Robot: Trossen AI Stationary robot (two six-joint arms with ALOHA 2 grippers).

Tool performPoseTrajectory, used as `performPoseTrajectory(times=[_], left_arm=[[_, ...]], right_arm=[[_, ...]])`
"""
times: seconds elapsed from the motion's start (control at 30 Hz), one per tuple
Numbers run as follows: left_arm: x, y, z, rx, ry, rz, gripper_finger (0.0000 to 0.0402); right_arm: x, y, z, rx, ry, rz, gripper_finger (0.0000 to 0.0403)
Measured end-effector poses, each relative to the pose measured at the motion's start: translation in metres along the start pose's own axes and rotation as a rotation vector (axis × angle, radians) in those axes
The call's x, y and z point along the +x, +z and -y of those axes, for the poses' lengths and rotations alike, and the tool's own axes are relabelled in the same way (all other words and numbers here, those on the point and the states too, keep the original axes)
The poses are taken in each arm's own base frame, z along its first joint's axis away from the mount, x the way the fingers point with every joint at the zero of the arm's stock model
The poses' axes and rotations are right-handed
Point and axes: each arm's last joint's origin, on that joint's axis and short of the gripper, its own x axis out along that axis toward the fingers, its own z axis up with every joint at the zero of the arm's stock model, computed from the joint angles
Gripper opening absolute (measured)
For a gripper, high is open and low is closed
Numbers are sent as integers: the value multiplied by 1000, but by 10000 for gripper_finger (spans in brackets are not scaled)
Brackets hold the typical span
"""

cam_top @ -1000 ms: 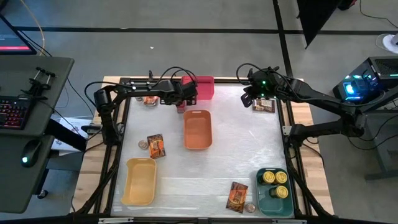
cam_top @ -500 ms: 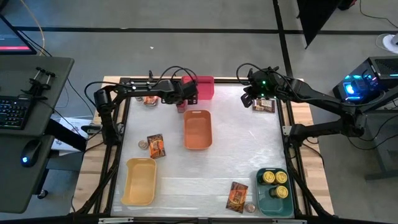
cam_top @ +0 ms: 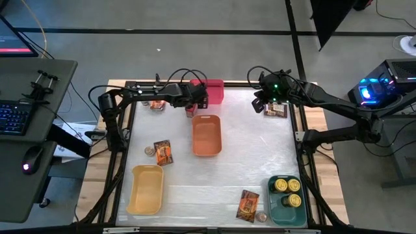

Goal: Sort spices by type
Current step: Put the red spice can into the red bin

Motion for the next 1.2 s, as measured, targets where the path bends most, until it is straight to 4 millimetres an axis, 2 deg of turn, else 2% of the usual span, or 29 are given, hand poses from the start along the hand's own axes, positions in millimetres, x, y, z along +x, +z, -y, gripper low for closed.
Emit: performPoseTrajectory(times=[0.3,0.63,1.2], left_arm=[[1,-7,4,106,2,-9,321],[30,-18,8,142,43,-67,321],[30,-17,10,125,33,-46,321]], right_arm=[[0,0,0,8,5,-1,0],[0,0,0,9,5,0,0],[0,1,-1,15,9,15,0]])
